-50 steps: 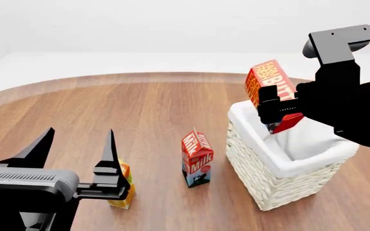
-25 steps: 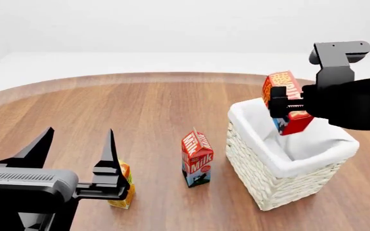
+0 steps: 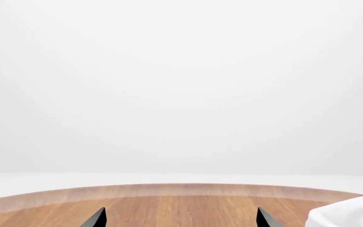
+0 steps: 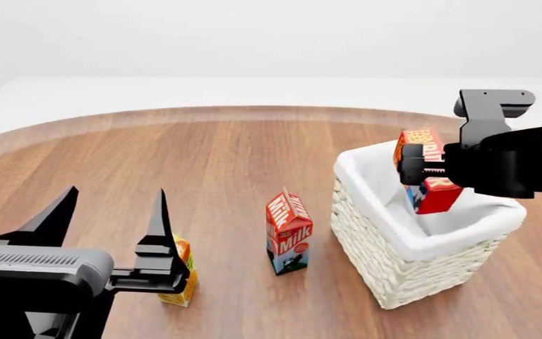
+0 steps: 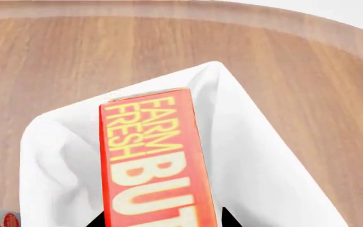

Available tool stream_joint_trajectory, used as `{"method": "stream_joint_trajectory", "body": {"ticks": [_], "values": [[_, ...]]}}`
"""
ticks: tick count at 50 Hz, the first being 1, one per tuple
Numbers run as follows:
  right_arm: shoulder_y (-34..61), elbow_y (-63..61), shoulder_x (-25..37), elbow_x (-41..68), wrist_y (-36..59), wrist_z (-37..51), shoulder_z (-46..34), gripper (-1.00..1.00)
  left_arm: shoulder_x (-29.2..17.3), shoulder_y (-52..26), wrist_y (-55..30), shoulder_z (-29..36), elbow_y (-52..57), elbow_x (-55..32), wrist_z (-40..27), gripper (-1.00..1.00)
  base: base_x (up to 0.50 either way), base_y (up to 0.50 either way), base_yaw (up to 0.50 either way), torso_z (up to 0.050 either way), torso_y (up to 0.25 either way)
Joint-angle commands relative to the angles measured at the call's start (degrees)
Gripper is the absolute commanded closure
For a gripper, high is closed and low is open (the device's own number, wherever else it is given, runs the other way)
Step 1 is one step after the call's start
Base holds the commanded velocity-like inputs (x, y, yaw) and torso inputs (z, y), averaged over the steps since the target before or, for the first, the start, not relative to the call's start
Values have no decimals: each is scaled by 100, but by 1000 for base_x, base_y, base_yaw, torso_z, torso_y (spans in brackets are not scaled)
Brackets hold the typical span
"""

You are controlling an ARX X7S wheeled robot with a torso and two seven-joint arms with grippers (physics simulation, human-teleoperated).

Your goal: Pick up the cream cheese box and the butter, and put them in the basket.

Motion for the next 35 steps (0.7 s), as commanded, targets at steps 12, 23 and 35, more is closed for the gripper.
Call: {"method": "stream_joint_trajectory", "body": {"ticks": [12,23,35], "values": [[154,1040,-444,-815,-551,-750,-228,100,-37,-29,25,2,0,-33,-25,-100,0,0,0,0,1],[231,1466,-704,-1071,-789,-1105,-400,100,-44,-66,1,17,38,-60,-59,-100,0,0,0,1,2],[172,1607,-716,-1144,-761,-1086,-472,100,-31,-101,-40,64,92,-65,-109,-100,0,0,0,0,1]]}}
